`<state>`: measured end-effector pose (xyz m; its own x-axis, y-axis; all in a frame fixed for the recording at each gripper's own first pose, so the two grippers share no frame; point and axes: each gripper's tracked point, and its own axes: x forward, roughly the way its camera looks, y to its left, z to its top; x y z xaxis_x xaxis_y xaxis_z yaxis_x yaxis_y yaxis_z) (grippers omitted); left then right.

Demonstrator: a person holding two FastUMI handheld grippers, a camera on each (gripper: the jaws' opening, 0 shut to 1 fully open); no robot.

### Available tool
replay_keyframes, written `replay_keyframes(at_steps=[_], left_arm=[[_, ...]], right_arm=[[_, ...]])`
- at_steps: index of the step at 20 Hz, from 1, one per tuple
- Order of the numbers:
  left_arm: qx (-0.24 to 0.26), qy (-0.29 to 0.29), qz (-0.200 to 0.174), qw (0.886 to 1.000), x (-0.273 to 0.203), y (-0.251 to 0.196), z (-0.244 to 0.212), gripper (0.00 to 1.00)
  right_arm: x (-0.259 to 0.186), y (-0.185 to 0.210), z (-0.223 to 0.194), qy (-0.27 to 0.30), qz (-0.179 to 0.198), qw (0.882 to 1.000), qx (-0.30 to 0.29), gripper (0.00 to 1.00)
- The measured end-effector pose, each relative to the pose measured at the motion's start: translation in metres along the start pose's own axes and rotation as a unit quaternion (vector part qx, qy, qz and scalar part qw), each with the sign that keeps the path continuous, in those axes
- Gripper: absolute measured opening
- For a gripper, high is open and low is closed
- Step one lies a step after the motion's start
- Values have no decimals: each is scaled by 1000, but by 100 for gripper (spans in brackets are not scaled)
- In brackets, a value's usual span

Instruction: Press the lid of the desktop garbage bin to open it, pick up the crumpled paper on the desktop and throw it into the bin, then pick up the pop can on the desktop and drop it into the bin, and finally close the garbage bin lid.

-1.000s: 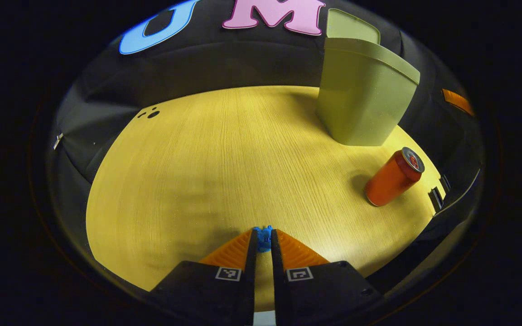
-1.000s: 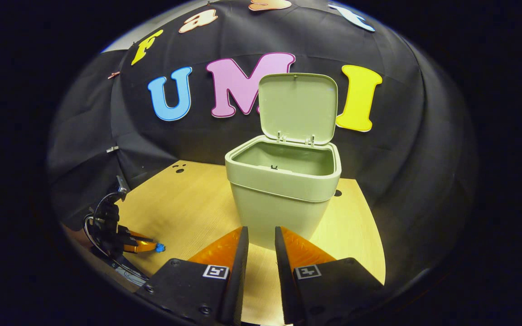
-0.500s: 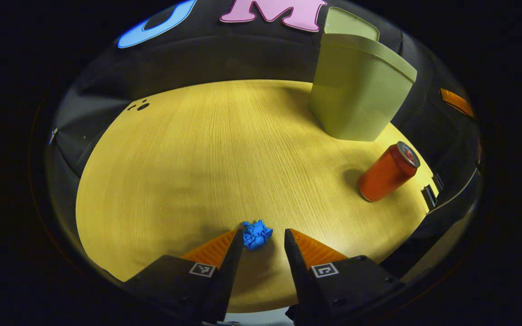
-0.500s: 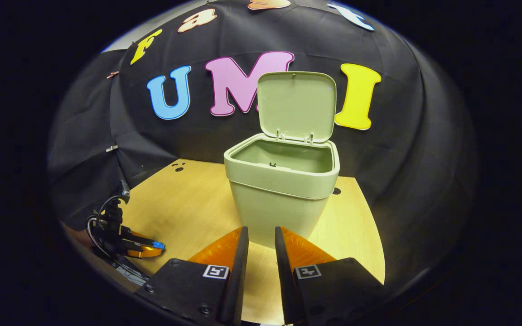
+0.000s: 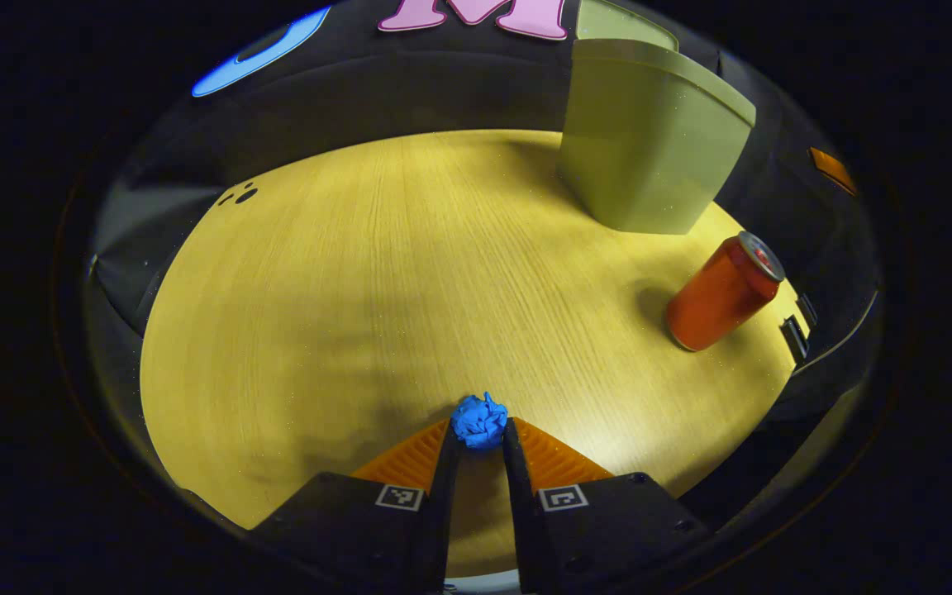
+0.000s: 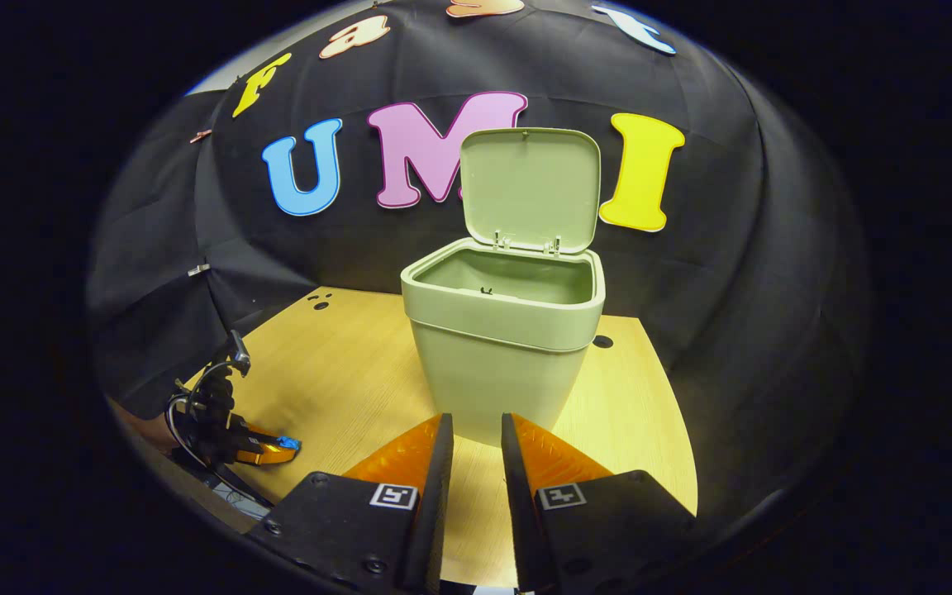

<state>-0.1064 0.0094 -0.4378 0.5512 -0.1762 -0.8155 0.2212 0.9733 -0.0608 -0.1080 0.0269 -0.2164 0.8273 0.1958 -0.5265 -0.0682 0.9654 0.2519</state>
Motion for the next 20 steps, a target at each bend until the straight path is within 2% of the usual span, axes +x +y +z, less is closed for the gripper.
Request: replay_keyframes(at_steps=[1, 2, 6, 11, 15, 16, 17, 18, 20], left_arm=[[1, -2, 0, 1000, -1, 2, 0, 31], [0, -3, 2, 1000, -3, 3, 2, 36], [-14, -25, -6, 1000, -18, 1, 18, 36], [-21, -81, -19, 996, -48, -9, 64, 36], [-21, -144, -27, 989, -78, -18, 119, 36], [-20, -161, -30, 986, -86, -20, 136, 36], [-21, -177, -32, 983, -93, -23, 151, 35], [-21, -194, -35, 980, -101, -26, 167, 36], [-21, -225, -45, 973, -116, -32, 197, 36]], right_arm=[[0, -1, -2, 0, 0, 1000, 2, 38], [-1, 1, -2, 0, 1, 1000, 3, 38], [0, 9, -4, 0, 6, 1000, 3, 38], [1, 16, -5, -2, 14, 1000, 6, 38], [1, 22, -6, -2, 21, 1000, 6, 39], [1, 23, -6, -2, 22, 1000, 6, 43], [1, 26, -8, 0, 27, 1000, 6, 41], [1, 27, -9, 1, 30, 1000, 6, 46], [0, 31, -9, 0, 36, 999, 5, 46]])
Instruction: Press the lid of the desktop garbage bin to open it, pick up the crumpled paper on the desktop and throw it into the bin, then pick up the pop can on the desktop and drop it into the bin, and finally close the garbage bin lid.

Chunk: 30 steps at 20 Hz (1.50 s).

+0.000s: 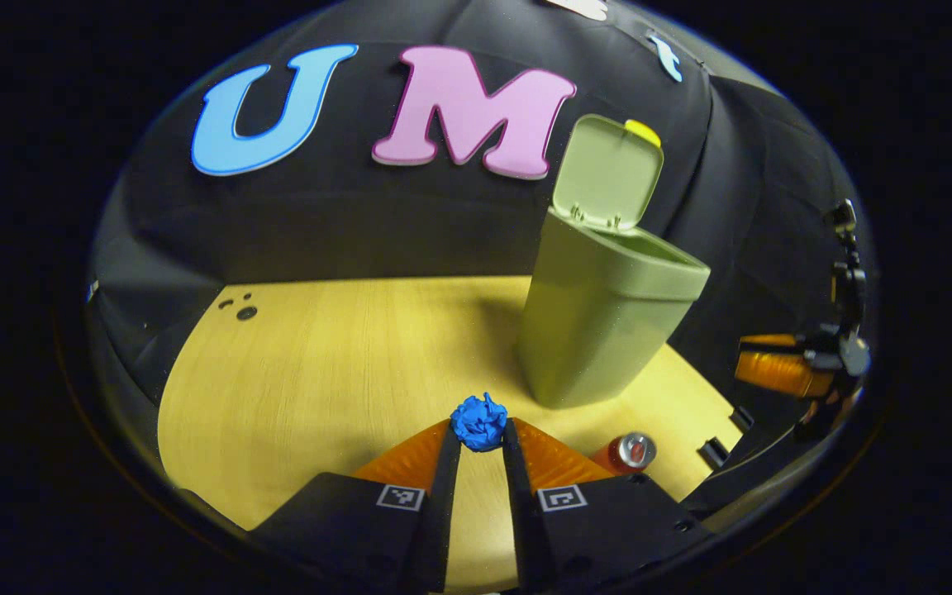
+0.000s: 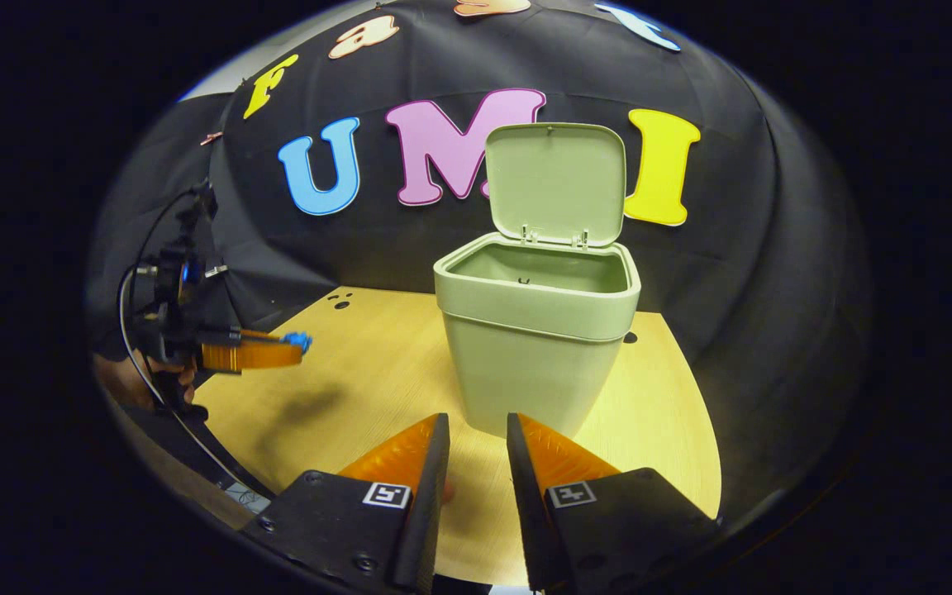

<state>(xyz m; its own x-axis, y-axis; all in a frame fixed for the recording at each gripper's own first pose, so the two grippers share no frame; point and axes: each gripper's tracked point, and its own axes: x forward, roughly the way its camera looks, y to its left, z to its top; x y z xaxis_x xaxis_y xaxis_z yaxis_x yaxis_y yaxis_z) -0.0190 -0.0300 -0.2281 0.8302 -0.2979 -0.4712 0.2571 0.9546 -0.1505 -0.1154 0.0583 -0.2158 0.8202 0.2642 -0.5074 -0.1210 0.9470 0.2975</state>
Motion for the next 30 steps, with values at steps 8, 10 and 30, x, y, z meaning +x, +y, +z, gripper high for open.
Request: replay_keyframes(at_steps=[8, 10, 30], left_arm=[[23, -96, -44, 994, 16, -38, 107, 35], [29, -114, -61, 991, 22, -51, 130, 35], [104, -108, -154, 977, 133, -174, 183, 35]], right_arm=[[-4, 20, -12, 11, 29, 1000, -1, 72], [-4, 24, -16, 16, 34, 999, -1, 73], [-17, -3, -19, 12, 15, 999, 28, 89]])
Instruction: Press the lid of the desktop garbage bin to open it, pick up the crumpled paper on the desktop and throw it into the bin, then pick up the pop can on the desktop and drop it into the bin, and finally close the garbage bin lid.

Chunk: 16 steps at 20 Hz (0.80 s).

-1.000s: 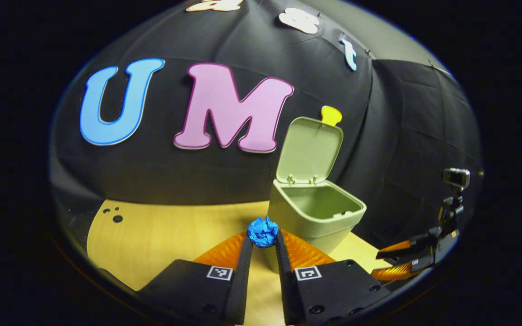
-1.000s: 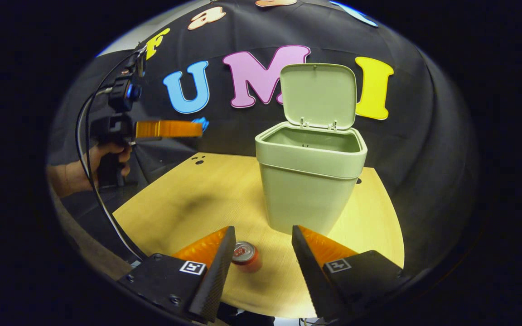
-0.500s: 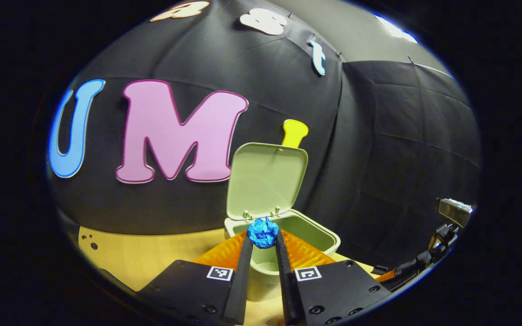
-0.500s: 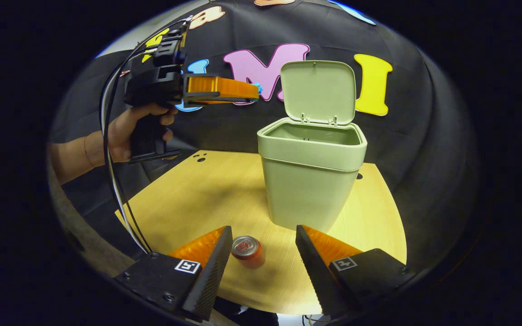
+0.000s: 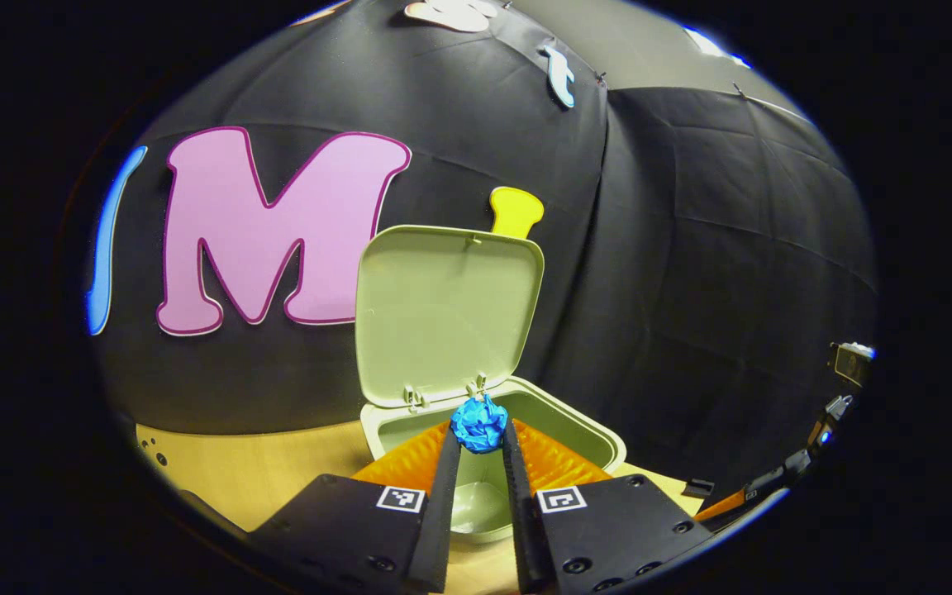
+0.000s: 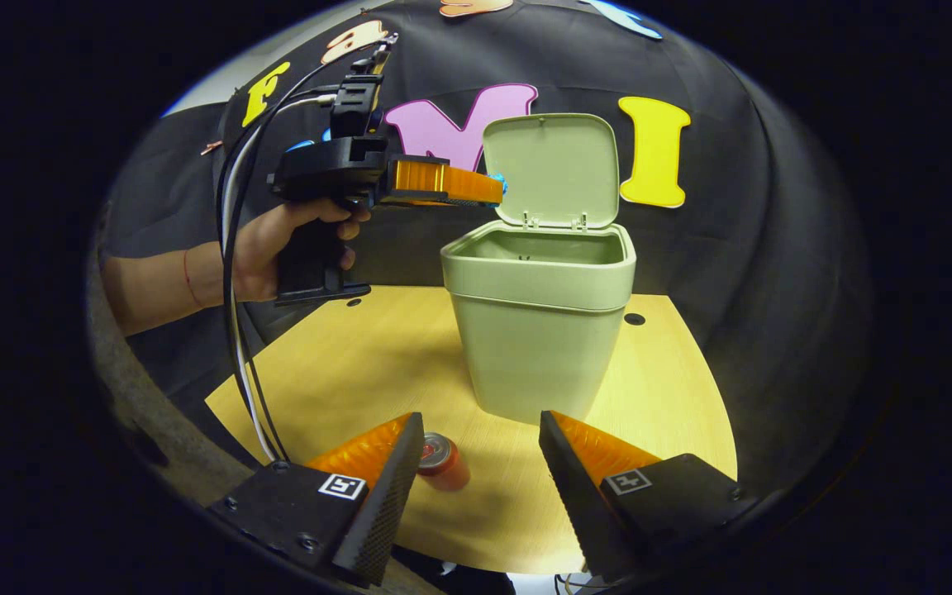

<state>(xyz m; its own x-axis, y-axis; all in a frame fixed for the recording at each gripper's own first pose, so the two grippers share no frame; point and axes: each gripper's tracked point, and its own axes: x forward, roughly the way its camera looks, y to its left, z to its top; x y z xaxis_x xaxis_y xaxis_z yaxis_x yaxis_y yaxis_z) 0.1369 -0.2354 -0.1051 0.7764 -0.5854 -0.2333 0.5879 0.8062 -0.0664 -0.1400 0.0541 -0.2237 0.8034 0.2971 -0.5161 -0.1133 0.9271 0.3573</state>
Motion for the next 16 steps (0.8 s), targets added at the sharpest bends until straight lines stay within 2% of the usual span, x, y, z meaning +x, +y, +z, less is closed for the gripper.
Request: replay_keyframes(at_steps=[2, 4, 7, 9, 16], left_arm=[[0, 10, -1, 1000, 8, 0, -5, 35], [5, 8, 6, 1000, 8, 3, -5, 40], [17, 2, 10, 1000, 5, 8, -7, 83], [21, -1, 19, 1000, 0, 12, -5, 93], [3, -22, 70, 997, -45, 45, 0, 95]], right_arm=[[1, -4, 0, 0, -4, 1000, 2, 89], [2, -5, 0, -1, -6, 1000, 5, 89], [4, -4, 1, -2, -4, 1000, 10, 89], [7, 0, 1, 1, -1, 1000, 7, 89], [18, 28, -5, 13, 32, 999, -8, 92]])
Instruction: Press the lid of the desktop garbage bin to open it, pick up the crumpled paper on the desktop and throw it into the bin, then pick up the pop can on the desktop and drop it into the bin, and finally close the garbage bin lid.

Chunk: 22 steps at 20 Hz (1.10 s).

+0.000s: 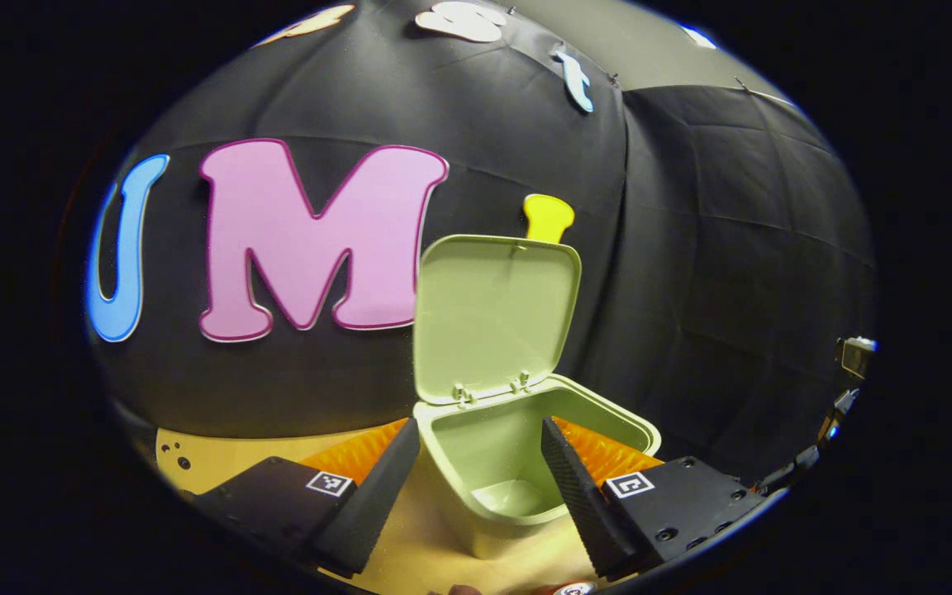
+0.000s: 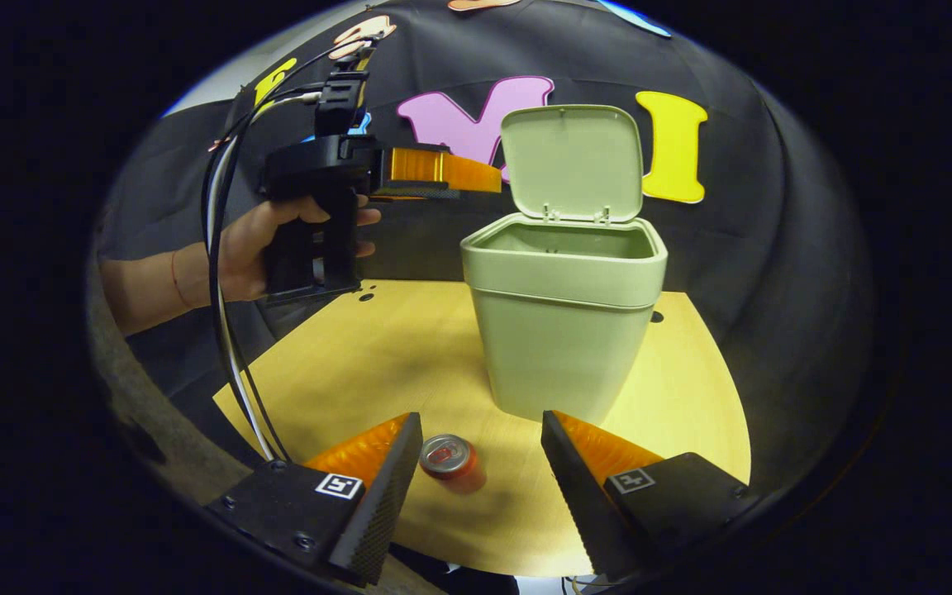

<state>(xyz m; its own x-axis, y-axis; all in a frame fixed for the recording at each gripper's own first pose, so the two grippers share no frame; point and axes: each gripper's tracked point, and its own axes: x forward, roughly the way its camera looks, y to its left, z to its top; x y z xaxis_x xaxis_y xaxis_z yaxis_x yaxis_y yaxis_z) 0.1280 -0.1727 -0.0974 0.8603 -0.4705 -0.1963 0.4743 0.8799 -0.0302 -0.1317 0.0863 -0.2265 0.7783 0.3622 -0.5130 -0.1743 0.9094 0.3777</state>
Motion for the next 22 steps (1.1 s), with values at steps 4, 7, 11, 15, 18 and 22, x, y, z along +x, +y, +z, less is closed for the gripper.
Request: replay_keyframes(at_steps=[4, 7, 11, 15, 18, 22], left_arm=[[-14, -6, 52, 999, -47, 34, -4, 96], [-7, -6, 95, 995, -83, 59, -10, 95], [-12, 6, 147, 989, -133, 85, -26, 95], [-33, 19, 185, 982, -176, 93, -51, 95], [-48, 30, 205, 977, -203, 96, -70, 95], [-58, 43, 231, 970, -227, 107, -87, 95]], right_arm=[[15, 15, -17, 30, 22, 999, -13, 92], [27, 23, -35, 61, 33, 997, -22, 92], [41, 34, -58, 97, 52, 993, -47, 92], [56, 37, -78, 125, 59, 987, -81, 92], [66, 33, -90, 145, 61, 981, -116, 92], [81, 30, -106, 172, 65, 974, -135, 92]])
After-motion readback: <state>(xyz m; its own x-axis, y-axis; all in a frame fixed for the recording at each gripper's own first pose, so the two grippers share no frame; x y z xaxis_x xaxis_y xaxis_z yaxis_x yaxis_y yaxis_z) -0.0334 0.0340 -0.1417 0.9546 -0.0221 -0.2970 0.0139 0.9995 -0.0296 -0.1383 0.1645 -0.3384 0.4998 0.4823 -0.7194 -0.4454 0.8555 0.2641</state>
